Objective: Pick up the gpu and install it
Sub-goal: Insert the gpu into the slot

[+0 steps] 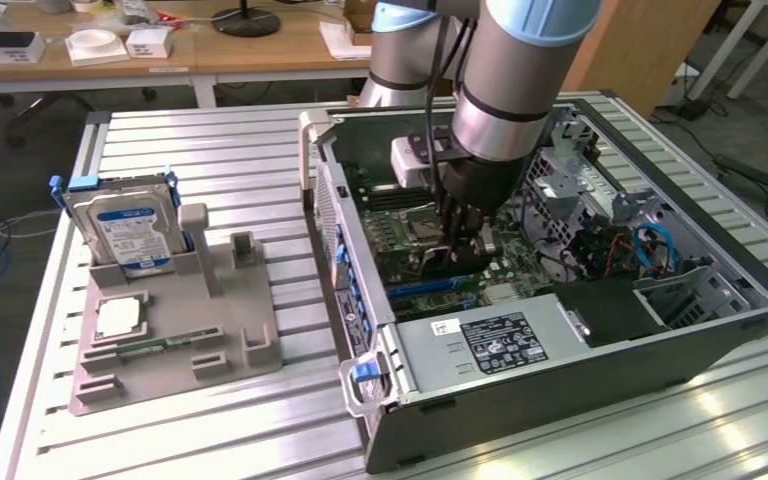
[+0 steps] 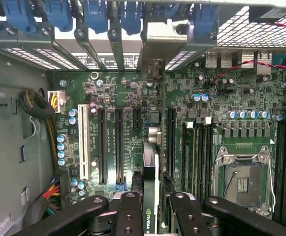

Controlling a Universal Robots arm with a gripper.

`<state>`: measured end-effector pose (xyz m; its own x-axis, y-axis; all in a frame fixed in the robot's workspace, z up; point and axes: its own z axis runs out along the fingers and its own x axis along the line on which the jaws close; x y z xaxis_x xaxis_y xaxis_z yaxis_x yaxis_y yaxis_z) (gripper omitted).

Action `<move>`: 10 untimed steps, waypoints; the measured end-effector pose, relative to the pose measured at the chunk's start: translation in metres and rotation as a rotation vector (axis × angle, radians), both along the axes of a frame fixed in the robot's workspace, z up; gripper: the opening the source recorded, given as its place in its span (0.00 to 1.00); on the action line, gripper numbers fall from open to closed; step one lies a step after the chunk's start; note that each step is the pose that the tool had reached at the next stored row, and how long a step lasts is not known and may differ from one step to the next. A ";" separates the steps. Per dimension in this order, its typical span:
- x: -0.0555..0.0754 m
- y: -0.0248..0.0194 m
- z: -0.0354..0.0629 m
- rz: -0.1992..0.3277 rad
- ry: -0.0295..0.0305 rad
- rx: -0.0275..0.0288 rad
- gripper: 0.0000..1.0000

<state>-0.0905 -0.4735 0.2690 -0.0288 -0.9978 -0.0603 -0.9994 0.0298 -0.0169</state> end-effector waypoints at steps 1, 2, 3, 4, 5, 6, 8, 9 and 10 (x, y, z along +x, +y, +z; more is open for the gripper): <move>0.000 -0.0001 -0.0004 0.000 0.0004 0.0001 0.26; 0.000 -0.0002 -0.0007 0.000 0.0008 0.0001 0.26; 0.000 -0.0002 -0.0011 0.000 0.0015 0.0001 0.26; 0.000 -0.0002 -0.0016 0.000 0.0021 0.0002 0.26; 0.000 -0.0002 -0.0020 0.000 0.0031 0.0001 0.26; -0.001 -0.0003 -0.0023 0.000 0.0044 0.0001 0.26; -0.001 -0.0003 -0.0030 0.000 0.0073 0.0000 0.26; -0.002 -0.0003 -0.0033 0.000 0.0089 0.0000 0.26; -0.002 -0.0003 -0.0037 0.000 0.0103 0.0000 0.26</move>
